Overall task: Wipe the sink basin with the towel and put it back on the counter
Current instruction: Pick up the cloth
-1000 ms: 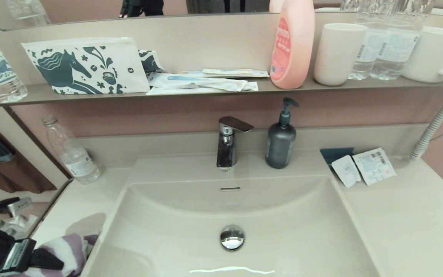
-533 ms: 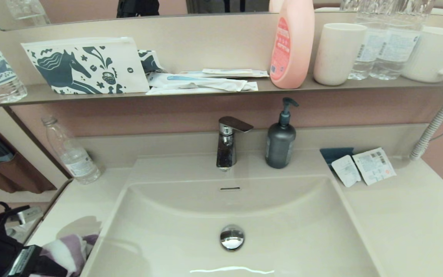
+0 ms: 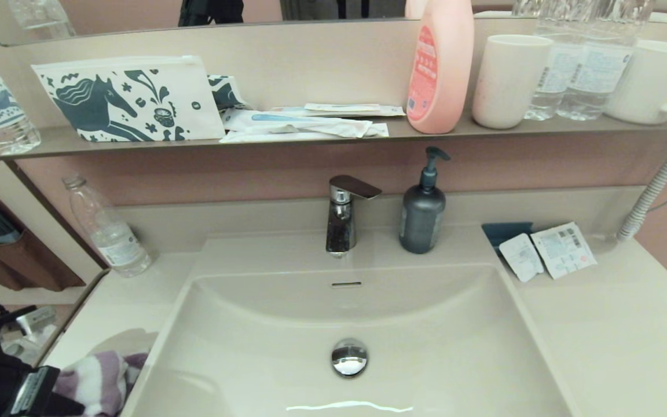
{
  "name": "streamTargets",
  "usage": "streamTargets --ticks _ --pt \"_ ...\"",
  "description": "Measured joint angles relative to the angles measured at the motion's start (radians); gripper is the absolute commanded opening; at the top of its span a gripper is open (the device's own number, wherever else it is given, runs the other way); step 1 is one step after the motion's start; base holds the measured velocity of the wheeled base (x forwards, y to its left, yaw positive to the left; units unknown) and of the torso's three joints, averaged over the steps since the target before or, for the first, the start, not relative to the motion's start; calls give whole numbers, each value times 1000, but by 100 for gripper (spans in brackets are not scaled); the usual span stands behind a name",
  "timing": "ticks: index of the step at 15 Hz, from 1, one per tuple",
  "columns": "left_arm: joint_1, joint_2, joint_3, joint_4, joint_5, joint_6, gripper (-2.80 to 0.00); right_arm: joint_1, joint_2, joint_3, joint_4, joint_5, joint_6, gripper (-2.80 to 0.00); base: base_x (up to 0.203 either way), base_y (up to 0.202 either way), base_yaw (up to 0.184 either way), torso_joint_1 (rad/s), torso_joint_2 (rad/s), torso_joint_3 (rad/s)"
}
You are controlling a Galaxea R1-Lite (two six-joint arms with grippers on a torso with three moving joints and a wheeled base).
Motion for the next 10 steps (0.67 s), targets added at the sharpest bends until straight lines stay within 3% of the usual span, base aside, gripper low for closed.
streamTargets --ticks 3,6,8,10 --pt "1 -93 3 1 -65 -58 -280 0 0 0 0 0 0 -280 0 0 0 0 0 0" --pt "-29 -232 -22 14 -118 -162 -280 0 0 0 0 0 0 -280 0 0 0 0 0 0" --pt "-112 -309 -107 70 -110 -297 -280 0 0 0 0 0 0 -280 0 0 0 0 0 0" --pt "-254 -357 -228 161 -79 -472 -280 0 0 0 0 0 0 -280 0 0 0 0 0 0"
